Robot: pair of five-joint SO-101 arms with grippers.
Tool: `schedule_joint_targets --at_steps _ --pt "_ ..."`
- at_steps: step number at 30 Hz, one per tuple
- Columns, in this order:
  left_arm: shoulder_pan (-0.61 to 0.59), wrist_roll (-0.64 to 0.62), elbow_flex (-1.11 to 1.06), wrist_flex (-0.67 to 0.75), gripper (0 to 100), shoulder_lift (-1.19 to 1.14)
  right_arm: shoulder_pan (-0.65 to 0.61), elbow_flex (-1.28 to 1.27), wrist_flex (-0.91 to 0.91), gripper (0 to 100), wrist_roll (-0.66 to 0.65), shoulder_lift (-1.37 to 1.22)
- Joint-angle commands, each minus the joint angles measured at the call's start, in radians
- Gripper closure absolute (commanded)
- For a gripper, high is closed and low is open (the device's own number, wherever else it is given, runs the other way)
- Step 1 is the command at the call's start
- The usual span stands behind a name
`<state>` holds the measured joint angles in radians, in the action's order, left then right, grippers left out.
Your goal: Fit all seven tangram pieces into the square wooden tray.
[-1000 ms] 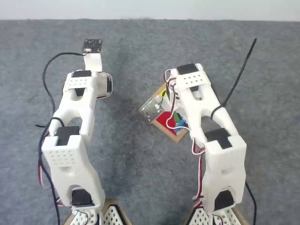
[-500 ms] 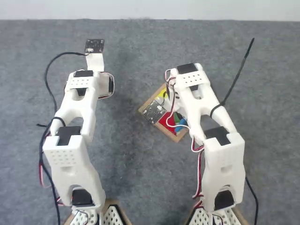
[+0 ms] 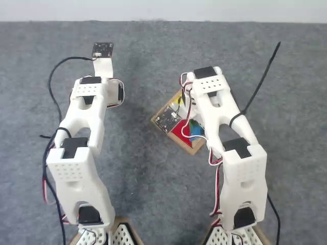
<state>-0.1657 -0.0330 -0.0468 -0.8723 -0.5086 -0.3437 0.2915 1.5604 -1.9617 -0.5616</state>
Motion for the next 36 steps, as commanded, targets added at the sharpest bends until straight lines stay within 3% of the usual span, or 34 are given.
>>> schedule_joint_targets --at_steps 1,11,19,32,36 --pt "0.005 -0.006 0.005 0.015 91 0.017 -0.01 0.084 0.01 80.1 -0.006 0.013" --pt "0.005 -0.006 0.005 0.015 91 0.017 -0.062 0.095 0.05 80.1 0.103 -0.01" --pt "0.006 -0.006 0.005 0.015 91 0.017 -0.001 0.094 0.133 80.1 0.101 -0.013" --pt "0.006 -0.006 0.005 0.017 91 0.017 -0.041 0.081 0.18 80.1 0.107 -0.012" --pt "0.006 -0.006 0.005 0.017 91 0.017 0.002 0.132 0.185 80.1 0.216 0.033"
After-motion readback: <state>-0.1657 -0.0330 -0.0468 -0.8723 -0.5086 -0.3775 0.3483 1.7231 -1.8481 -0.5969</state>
